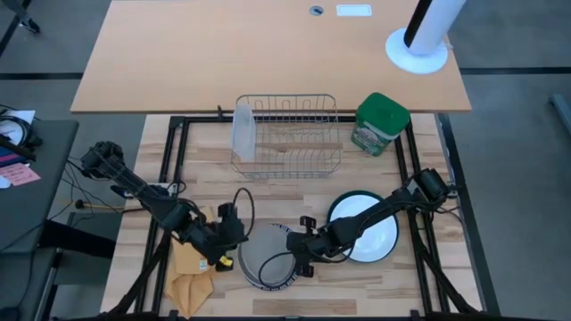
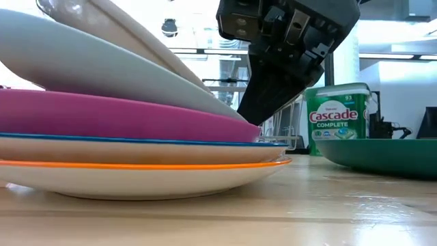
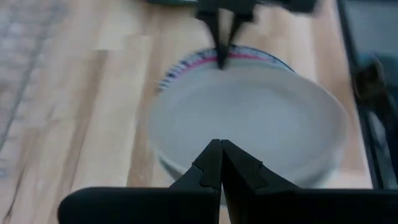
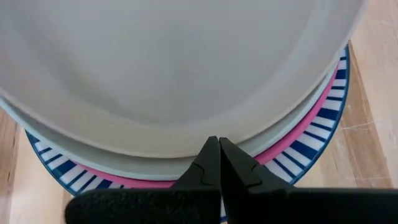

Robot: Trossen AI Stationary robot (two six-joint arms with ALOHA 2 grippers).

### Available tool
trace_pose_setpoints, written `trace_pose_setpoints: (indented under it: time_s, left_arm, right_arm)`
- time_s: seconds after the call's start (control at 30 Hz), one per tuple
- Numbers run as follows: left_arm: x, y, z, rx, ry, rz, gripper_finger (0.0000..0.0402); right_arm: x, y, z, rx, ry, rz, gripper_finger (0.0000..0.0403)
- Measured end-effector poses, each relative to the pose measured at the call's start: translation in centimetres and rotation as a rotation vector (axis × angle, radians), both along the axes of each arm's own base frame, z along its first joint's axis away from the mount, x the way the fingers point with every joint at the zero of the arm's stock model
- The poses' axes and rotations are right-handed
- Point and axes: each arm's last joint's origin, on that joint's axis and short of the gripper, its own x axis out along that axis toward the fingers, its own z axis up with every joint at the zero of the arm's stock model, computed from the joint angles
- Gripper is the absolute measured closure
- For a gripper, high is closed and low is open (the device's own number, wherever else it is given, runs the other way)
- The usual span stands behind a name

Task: Sort dishes
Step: Put the gray plate into the dish rack

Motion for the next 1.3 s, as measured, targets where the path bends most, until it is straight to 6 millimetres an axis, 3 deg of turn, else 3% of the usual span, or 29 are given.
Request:
trace_pose_setpoints:
  time_s: [0.13,0.33,0.5,0.7,1.03,1.3]
  left_arm:
    - [-1.2,-1.8,0.0,0.04,-0.004,-0.143,0.0373]
    - [-1.8,-3.1,-0.2,0.163,-0.053,-0.188,0.0294]
    - [-0.9,-4.5,-2.9,0.362,0.024,-0.347,0.0232]
    - [0.5,-5.7,-5.9,0.586,0.082,-0.402,0.0195]
    - [1.7,-6.1,-8.0,0.846,0.116,-0.478,0.0196]
    - [1.5,-6.3,-7.0,0.885,0.087,-0.462,0.0271]
  right_arm:
    - [0.1,-0.1,0.0,0.002,0.001,-0.003,0.0403]
    - [0.1,-0.1,0.0,0.003,-0.002,-0.003,0.0403]
    - [0.1,-0.1,0.1,0.004,-0.005,-0.003,0.0403]
    - [0.1,-0.1,0.1,0.003,-0.007,-0.004,0.0403]
    - [0.1,-0.1,0.1,0.003,-0.007,-0.005,0.0403]
    - [0.0,-0.3,0.4,-0.054,-0.024,-0.019,0.0403]
